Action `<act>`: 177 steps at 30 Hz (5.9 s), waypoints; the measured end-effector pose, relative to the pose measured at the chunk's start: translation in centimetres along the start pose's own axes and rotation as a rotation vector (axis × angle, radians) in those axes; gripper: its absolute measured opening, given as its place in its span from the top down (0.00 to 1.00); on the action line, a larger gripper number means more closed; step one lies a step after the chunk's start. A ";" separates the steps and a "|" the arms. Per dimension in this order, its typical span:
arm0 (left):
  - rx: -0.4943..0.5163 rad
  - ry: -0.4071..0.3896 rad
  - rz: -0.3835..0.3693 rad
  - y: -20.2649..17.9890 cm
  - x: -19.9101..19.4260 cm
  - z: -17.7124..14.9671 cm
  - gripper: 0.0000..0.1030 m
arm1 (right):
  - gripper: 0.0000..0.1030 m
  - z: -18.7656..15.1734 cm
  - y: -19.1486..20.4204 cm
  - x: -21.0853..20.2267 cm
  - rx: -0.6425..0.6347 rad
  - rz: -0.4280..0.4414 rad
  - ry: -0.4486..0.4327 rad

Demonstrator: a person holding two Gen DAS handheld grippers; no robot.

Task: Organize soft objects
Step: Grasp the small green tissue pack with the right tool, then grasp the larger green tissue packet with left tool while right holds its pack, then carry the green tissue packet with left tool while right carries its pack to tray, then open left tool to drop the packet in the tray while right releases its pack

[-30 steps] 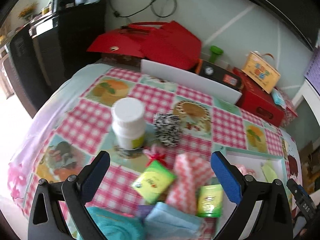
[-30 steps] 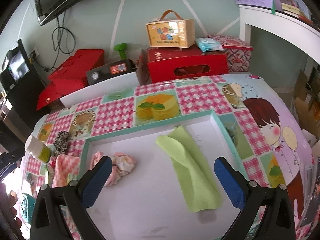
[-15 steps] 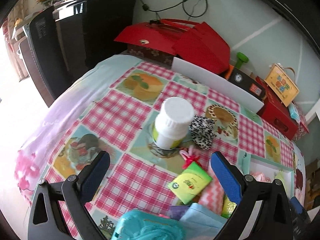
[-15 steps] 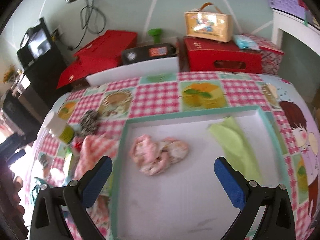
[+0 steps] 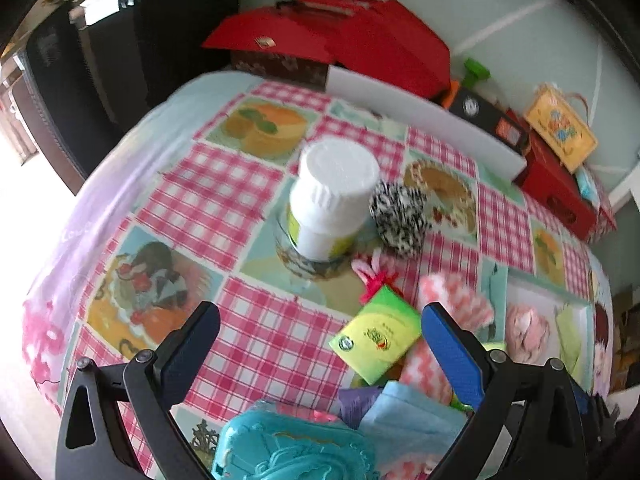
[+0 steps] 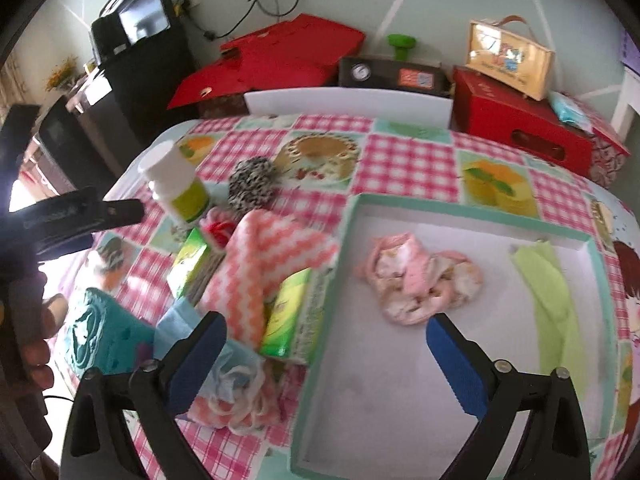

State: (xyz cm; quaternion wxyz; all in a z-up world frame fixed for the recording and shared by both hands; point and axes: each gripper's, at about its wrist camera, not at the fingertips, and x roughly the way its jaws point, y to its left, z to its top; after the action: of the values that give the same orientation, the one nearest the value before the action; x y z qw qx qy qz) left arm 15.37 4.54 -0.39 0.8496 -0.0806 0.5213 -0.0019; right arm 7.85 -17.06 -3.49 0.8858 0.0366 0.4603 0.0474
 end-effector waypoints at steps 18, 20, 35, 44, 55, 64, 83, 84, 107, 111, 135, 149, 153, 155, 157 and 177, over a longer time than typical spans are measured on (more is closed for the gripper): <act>0.184 0.134 0.011 -4.3 4.2 0.3 0.03 | 0.50 -0.2 0.6 3.0 0.029 0.098 0.103; 0.191 0.137 0.020 -4.3 4.4 0.4 0.03 | 0.54 -0.3 0.8 3.0 0.024 0.107 0.106; 0.233 0.189 0.021 -5.2 5.6 0.5 0.15 | 0.62 0.0 2.2 2.6 -0.029 0.130 0.096; 0.274 0.291 0.006 -5.7 7.3 1.4 0.23 | 0.62 0.2 2.0 2.7 0.005 0.205 0.093; 0.290 0.370 -0.005 -6.0 9.6 2.3 0.37 | 0.64 0.0 1.5 4.0 0.038 0.197 0.127; 0.279 0.380 0.009 -5.8 10.0 2.2 0.40 | 0.70 -0.2 1.6 5.1 0.049 0.176 0.144; 0.076 0.110 0.005 -4.0 4.7 -0.4 0.42 | 0.76 0.0 0.9 4.5 0.072 0.171 0.111; 0.069 0.097 -0.006 -4.1 4.4 -0.5 0.42 | 0.76 0.0 0.8 4.4 0.075 0.172 0.108; 0.112 -0.159 -0.127 -5.9 -4.8 0.5 0.42 | 0.76 1.2 -1.6 -2.0 0.134 0.181 -0.082; 0.134 -0.180 -0.143 -6.7 -5.7 0.2 0.42 | 0.76 1.3 -2.9 -3.2 0.162 0.168 -0.117; 0.449 -0.079 -0.236 -17.9 -4.4 -5.9 0.42 | 0.76 -1.5 -17.8 -7.2 0.506 -0.139 -0.155; 0.572 0.053 -0.236 -22.2 -0.6 -9.6 0.42 | 0.76 -3.5 -22.4 -6.8 0.594 -0.277 -0.086; 0.582 0.084 -0.222 -22.6 0.5 -10.1 0.42 | 0.76 -3.4 -22.0 -5.4 0.574 -0.267 -0.044; 0.582 0.093 -0.218 -22.7 0.8 -10.2 0.42 | 0.76 -3.4 -21.6 -5.1 0.566 -0.263 -0.031; 0.582 0.101 -0.215 -22.8 1.2 -10.3 0.42 | 0.76 -3.3 -21.3 -4.9 0.556 -0.259 -0.024; 0.557 0.099 -0.192 -22.4 1.6 -9.8 0.41 | 0.71 -2.1 -19.1 -4.5 0.480 -0.246 -0.022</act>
State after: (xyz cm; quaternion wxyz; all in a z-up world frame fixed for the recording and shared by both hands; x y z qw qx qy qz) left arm 9.24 -18.98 -2.99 0.8085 0.1068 0.5315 -0.2288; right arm 4.49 -36.50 -3.07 0.8557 0.1897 0.4499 -0.1713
